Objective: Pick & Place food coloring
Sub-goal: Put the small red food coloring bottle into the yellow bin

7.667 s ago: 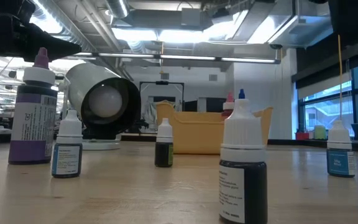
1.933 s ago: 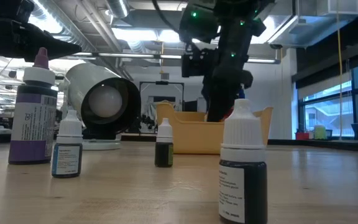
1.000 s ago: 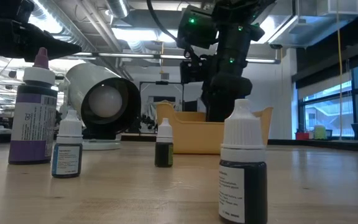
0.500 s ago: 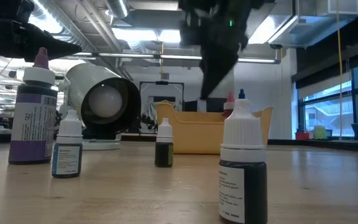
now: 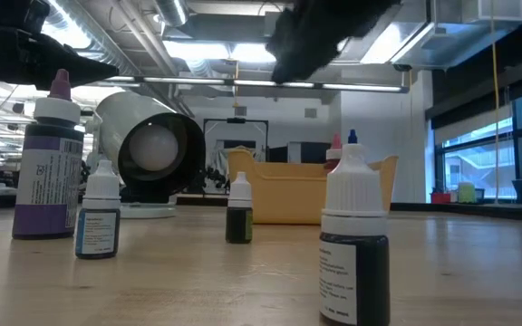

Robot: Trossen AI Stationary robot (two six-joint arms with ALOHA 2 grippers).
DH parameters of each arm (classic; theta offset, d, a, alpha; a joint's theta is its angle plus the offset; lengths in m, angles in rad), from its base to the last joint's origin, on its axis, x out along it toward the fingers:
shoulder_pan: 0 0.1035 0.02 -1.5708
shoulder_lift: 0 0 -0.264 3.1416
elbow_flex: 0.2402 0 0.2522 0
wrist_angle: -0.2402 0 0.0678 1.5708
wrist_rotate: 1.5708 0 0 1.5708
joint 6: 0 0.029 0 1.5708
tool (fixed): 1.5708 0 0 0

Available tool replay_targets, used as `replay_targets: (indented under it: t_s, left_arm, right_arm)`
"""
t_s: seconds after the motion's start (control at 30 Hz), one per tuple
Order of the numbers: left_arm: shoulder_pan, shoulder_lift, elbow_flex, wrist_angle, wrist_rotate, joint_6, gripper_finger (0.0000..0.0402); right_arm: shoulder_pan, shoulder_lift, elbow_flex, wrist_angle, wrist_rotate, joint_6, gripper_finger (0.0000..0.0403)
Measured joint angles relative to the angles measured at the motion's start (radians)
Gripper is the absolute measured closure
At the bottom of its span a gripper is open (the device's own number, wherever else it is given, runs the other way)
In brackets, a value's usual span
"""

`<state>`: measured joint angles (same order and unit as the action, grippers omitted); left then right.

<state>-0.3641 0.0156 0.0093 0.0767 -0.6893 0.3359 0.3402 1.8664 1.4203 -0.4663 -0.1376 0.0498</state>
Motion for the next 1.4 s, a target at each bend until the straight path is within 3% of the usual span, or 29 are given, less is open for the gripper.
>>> replay_targets:
  t_s: [0.13,0.27,0.47,0.6,0.73,0.93,1.13,1.4]
  left_arm:
    - [0.000,0.000,0.000,0.001,0.001,0.000,0.0313]
    - [0.000,0.000,0.000,0.001,0.002,-0.001,0.0313]
    - [0.000,0.000,0.000,0.001,0.003,-0.025,0.0313]
    - [0.000,0.000,0.000,0.001,0.003,-0.026,0.0313]
    - [0.000,0.000,0.000,0.001,0.002,-0.027,0.0313]
    - [0.000,0.000,0.000,0.001,0.002,-0.012,0.0313]
    - [0.000,0.000,0.000,0.002,0.002,-0.011,0.0313]
    - [0.000,0.000,0.000,0.006,0.002,-0.026,0.0313]
  right_arm:
    - [0.068,0.000,-0.069,0.190,-0.014,-0.006,0.0279]
    - [0.116,0.000,-0.127,0.339,-0.013,0.007,0.0237]
    - [0.159,0.001,-0.152,0.380,0.013,0.077,0.0154]
    - [0.189,0.001,-0.152,0.405,0.089,0.081,0.0130]
    - [0.212,0.000,-0.152,0.380,0.187,0.077,0.0133]
    - [0.213,0.001,-0.135,0.330,0.165,0.109,0.0161]
    - [0.228,0.027,0.004,0.165,0.170,0.061,0.0185]
    - [0.226,0.192,0.193,-0.102,0.171,0.078,0.0193]
